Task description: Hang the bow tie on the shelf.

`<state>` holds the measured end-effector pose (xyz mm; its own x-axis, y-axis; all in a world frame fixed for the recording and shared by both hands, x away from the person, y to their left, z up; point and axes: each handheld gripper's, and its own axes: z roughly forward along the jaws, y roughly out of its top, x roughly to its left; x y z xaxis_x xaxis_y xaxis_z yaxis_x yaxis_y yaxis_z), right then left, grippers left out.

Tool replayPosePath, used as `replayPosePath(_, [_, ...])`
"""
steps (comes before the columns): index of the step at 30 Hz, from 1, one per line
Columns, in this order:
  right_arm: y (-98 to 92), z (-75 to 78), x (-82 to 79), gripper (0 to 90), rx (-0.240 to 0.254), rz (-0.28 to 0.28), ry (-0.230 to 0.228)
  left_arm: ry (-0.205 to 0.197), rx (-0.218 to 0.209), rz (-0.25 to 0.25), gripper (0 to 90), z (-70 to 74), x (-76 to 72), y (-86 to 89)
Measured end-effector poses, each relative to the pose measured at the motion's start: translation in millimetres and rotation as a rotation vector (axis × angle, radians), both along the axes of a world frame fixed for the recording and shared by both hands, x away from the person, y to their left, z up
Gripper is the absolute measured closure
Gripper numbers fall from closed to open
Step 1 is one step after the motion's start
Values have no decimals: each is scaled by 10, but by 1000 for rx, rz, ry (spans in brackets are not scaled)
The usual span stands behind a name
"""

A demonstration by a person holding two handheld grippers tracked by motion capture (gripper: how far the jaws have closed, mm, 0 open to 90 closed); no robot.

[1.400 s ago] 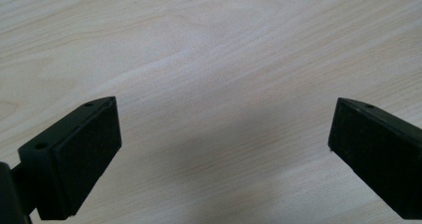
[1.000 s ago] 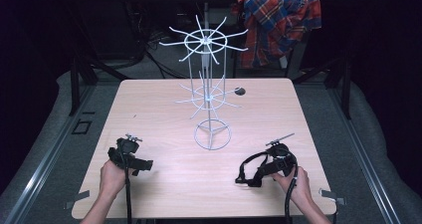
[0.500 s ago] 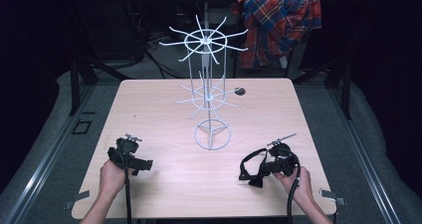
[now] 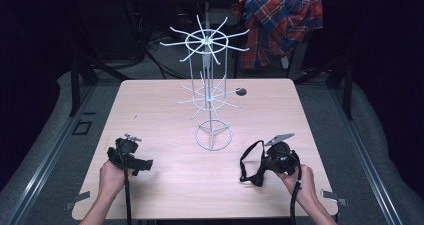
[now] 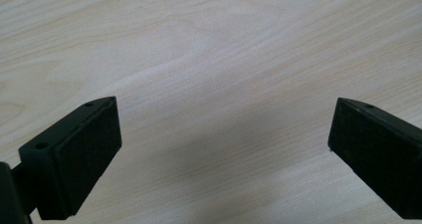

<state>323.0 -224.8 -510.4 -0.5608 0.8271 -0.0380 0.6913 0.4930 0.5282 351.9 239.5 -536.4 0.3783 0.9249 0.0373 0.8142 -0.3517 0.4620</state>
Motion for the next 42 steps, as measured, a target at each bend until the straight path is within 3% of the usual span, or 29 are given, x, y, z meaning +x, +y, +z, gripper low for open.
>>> replayPosePath(6, [49, 142, -52, 844, -35, 39, -67, -1, 1, 0, 6, -2, 2, -2])
replayPosePath(19, [53, 373, -109, 844, -19, 74, -124, -3, 1, -4, 6, -4, 4, -12])
replayPosePath(42, [294, 867, -74, 845, -42, 164, -256, 2, -4, -7, 6, -8, 15, -20])
